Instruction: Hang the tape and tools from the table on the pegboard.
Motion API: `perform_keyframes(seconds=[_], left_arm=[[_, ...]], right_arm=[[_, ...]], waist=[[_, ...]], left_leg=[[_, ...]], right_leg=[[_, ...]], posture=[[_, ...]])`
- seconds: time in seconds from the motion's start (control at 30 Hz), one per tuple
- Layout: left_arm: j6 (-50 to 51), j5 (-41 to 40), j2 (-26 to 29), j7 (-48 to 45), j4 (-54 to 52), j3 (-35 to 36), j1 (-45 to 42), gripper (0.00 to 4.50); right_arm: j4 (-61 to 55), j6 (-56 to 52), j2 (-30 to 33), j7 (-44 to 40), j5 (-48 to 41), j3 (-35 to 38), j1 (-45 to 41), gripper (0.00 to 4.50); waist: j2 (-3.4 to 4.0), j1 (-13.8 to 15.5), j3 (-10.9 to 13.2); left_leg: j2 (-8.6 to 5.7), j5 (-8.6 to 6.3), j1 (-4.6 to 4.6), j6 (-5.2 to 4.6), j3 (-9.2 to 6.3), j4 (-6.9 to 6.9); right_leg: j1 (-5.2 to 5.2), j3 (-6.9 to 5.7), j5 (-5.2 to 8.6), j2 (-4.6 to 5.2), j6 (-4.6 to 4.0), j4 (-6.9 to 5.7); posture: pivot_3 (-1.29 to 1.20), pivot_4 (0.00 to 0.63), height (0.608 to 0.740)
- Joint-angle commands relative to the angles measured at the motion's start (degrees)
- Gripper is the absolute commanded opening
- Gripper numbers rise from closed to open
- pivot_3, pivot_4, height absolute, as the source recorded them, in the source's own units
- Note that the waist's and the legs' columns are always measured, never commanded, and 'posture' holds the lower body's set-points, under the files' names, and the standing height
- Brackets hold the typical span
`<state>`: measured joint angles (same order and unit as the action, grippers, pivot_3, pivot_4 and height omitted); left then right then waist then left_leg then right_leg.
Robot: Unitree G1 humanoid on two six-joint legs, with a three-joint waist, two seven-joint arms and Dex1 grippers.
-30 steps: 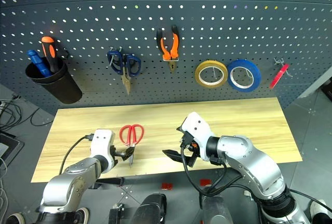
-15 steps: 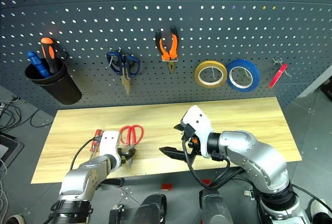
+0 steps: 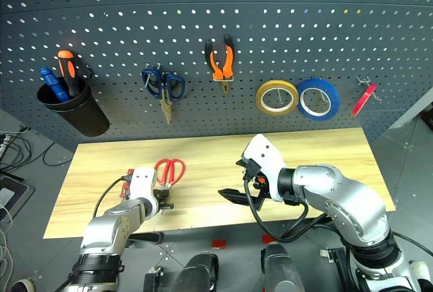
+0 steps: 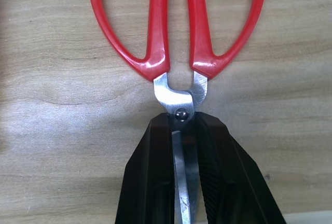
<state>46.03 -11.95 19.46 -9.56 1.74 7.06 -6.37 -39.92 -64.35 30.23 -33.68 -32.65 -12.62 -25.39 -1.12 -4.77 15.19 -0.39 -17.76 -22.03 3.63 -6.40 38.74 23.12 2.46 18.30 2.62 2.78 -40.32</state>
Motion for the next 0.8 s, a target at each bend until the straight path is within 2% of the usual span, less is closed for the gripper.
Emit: perform_keyframes(seconds=[0.03,0.13,0.2,0.37,0.5,0.57,0.8], left_arm=[[-4.0,1.9,1.2,-1.8,-1.9,-1.5,4.2,0.30],[-14.2,1.4,2.2,-5.5,-11.0,-0.6,9.6,0.30],[-22.6,2.3,3.5,-8.7,-16.2,-1.4,14.3,0.30],[-42.8,11.7,7.8,-9.4,-21.4,-3.6,21.0,0.30],[-56.3,17.3,10.0,-8.0,-24.2,-1.8,22.2,0.30],[-59.1,17.7,10.5,-7.8,-25.3,-0.4,22.2,0.30],[-54.2,13.9,11.0,-7.2,-27.4,8.1,15.3,0.30]], right_arm=[[-3.5,4.8,1.5,-0.5,1.4,-0.4,0.6,4.50],[-5.1,15.3,2.6,-1.8,4.9,0.0,3.2,4.50],[-5.6,17.9,3.4,-5.0,2.9,1.6,4.4,4.50],[-4.2,24.7,4.5,-7.8,4.7,1.6,4.1,4.50],[-3.0,27.9,4.4,-8.5,5.4,1.9,3.4,4.50],[-2.6,28.8,4.5,-8.6,5.3,2.1,3.3,4.50],[-0.2,32.8,5.8,-10.5,7.1,1.3,3.2,4.50]], waist=[[-0.01,0.0,0.0],[-0.11,0.0,0.1],[-0.17,0.1,0.2],[-0.16,0.3,0.3],[-0.15,0.4,0.3],[-0.15,0.5,0.3],[-0.15,0.9,0.3]], left_leg=[[0.01,0.00,0.00,0.00,-0.01,-0.01],[0.06,0.00,-0.04,0.00,-0.02,-0.06],[0.10,0.01,-0.22,0.03,-0.04,-0.12],[-0.01,0.01,-0.44,0.02,-0.18,-0.10],[-0.01,0.03,-0.51,-0.04,-0.17,-0.11],[-0.01,0.04,-0.59,-0.07,-0.19,-0.10],[-0.02,0.07,-0.63,-0.14,-0.11,-0.08]], right_leg=[[0.00,-0.01,0.00,0.00,0.00,0.01],[0.03,-0.03,0.00,0.00,0.00,0.13],[0.09,-0.07,-0.02,0.03,0.02,0.33],[0.10,-0.10,-0.10,0.25,0.00,0.53],[0.07,-0.13,-0.25,0.24,0.01,0.77],[0.08,-0.17,-0.33,0.23,0.06,0.88],[0.09,-0.32,-0.39,0.16,0.13,0.94]], posture=[[-0.07,0.282,0.740],[-0.07,0.282,0.740],[-0.07,0.282,0.740],[-0.07,0.279,0.740],[-0.07,0.272,0.740],[-0.06,0.269,0.740],[-0.05,0.258,0.740]])
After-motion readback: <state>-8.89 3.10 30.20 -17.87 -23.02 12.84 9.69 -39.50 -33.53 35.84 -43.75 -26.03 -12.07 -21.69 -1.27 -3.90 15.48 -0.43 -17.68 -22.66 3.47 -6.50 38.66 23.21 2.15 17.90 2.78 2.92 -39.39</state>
